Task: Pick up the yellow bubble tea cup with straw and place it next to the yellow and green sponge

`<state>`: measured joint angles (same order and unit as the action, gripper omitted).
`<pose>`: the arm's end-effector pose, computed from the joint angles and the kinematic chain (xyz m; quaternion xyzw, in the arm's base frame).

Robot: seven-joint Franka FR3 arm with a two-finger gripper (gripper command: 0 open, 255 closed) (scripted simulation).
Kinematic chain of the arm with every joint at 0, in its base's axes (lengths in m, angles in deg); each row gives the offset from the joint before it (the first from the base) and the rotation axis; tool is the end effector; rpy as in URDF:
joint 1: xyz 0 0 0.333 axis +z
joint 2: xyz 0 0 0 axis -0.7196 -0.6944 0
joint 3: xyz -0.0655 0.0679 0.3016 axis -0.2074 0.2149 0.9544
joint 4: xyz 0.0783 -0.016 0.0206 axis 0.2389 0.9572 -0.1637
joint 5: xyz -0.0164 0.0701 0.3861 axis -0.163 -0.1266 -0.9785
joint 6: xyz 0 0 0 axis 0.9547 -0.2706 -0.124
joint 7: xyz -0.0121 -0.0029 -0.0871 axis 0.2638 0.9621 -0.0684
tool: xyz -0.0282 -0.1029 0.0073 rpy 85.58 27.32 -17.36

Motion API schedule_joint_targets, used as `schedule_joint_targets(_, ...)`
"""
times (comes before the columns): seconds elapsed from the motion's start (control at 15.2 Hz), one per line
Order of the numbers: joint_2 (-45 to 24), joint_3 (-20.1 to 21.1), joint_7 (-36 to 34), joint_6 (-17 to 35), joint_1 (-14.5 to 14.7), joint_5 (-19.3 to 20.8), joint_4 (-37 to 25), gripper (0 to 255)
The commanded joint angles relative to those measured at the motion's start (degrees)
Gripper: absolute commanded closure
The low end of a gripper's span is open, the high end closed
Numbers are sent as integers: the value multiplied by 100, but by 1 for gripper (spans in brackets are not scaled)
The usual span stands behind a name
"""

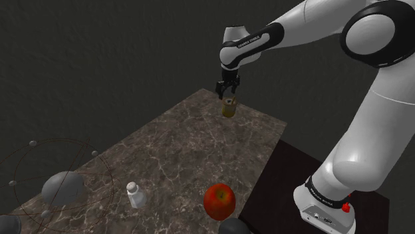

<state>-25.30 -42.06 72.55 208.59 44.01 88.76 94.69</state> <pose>0.5655 -0.1061 0.3777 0.9973 -0.0726 -0.0033 0.0058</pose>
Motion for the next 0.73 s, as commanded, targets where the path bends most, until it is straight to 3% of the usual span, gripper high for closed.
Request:
schedule_joint_targets(0.0,-166,-4,58,112,-25,-57,-60,0)
schedule_joint_targets(0.4,-430,8,97,570,-39,-114,136,0)
schedule_joint_targets(0.66,-430,8,97,570,-39,-114,136,0)
